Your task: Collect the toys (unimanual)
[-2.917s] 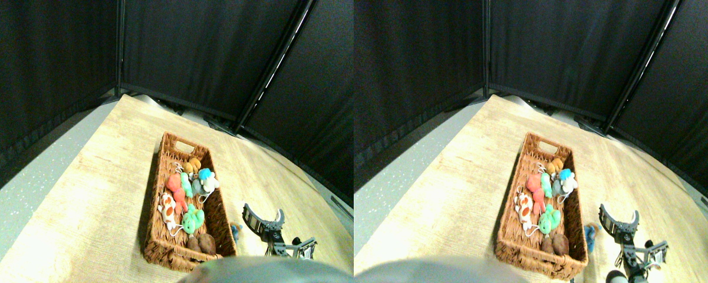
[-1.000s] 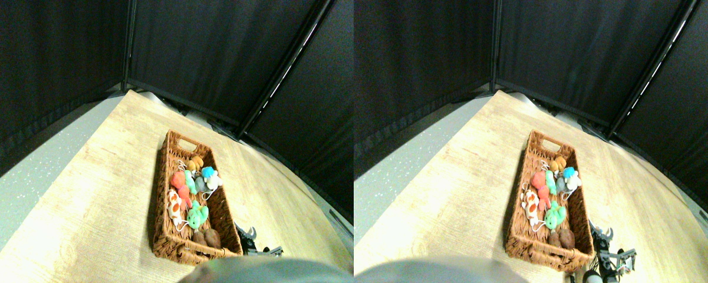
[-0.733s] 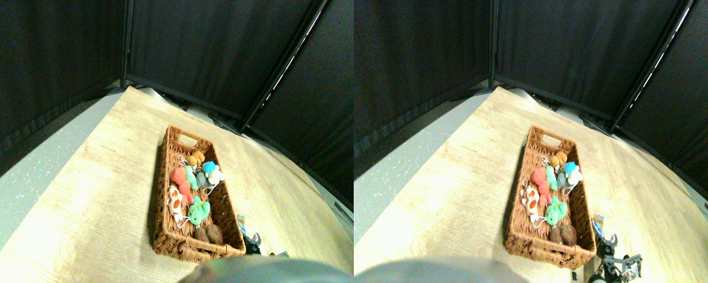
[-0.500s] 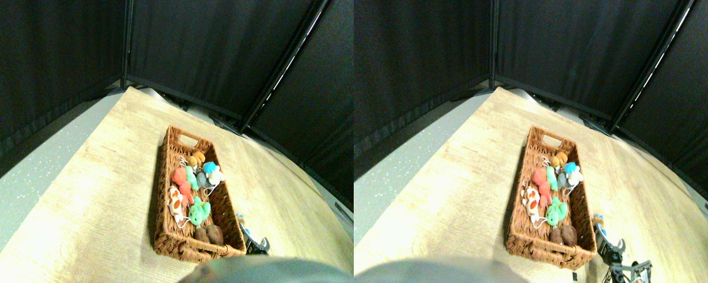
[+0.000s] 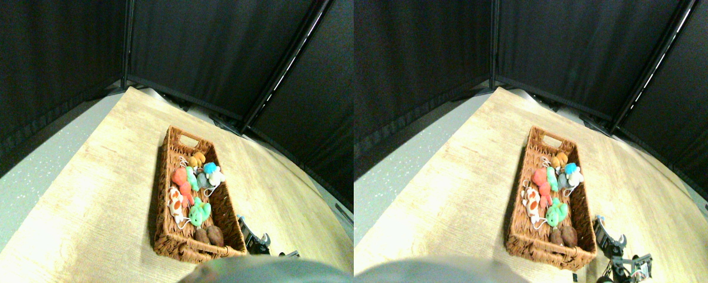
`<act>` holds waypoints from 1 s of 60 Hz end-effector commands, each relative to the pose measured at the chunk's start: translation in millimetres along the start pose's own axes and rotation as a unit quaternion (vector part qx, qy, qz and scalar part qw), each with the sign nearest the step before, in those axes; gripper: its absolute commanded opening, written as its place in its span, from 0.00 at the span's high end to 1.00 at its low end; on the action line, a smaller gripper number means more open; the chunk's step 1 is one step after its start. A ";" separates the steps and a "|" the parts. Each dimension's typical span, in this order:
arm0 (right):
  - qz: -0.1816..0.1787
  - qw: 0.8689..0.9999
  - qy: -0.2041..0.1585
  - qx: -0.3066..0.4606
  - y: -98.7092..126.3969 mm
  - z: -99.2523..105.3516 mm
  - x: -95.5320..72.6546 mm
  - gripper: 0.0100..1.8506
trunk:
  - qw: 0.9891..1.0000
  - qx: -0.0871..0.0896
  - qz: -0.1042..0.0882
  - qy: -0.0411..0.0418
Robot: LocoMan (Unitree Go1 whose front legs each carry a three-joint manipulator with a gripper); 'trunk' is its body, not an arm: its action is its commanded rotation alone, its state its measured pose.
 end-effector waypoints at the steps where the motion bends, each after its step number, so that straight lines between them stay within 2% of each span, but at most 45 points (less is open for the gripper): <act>1: 0.002 1.000 -0.003 -0.006 -1.8 1.3 4.3 0.64 | 1.000 -0.009 0.008 0.008; 3: -0.006 1.000 -0.011 0.002 -4.3 -0.3 4.1 0.63 | 1.000 -0.011 0.009 0.008; 11: -0.017 1.000 -0.003 0.006 -11.0 -4.6 1.0 0.62 | 1.000 -0.013 0.010 0.009; 15: -0.023 1.000 -0.003 0.005 -12.8 -5.9 -0.6 0.61 | 1.000 -0.015 0.013 0.007; 20: -0.025 0.999 0.016 0.016 -20.2 -7.7 -0.9 0.63 | 1.000 -0.016 0.017 0.009; 25: -0.031 0.999 0.013 0.015 -24.6 -10.7 -1.7 0.65 | 1.000 -0.018 0.017 0.009; 31: -0.033 0.999 0.011 0.016 -25.5 -14.0 -0.2 0.71 | 1.000 -0.017 0.017 0.010; 34: -0.034 0.999 -0.004 0.007 -23.8 -15.7 2.0 0.82 | 1.000 -0.017 0.015 0.009; 35: -0.034 0.999 -0.004 0.007 -23.8 -15.7 2.0 0.82 | 1.000 -0.017 0.015 0.009; 37: -0.030 0.999 -0.018 0.004 -21.4 -16.7 2.2 0.91 | 1.000 -0.017 0.015 0.009; 40: -0.024 0.999 -0.040 0.007 -18.5 -16.8 4.2 0.96 | 1.000 -0.016 0.014 0.010; 54: 0.014 0.998 -0.056 -0.004 -1.7 -11.2 9.3 0.97 | 1.000 -0.010 0.008 0.008; 60: 0.019 0.997 -0.065 -0.021 3.3 -8.7 9.4 0.97 | 1.000 -0.008 0.006 0.007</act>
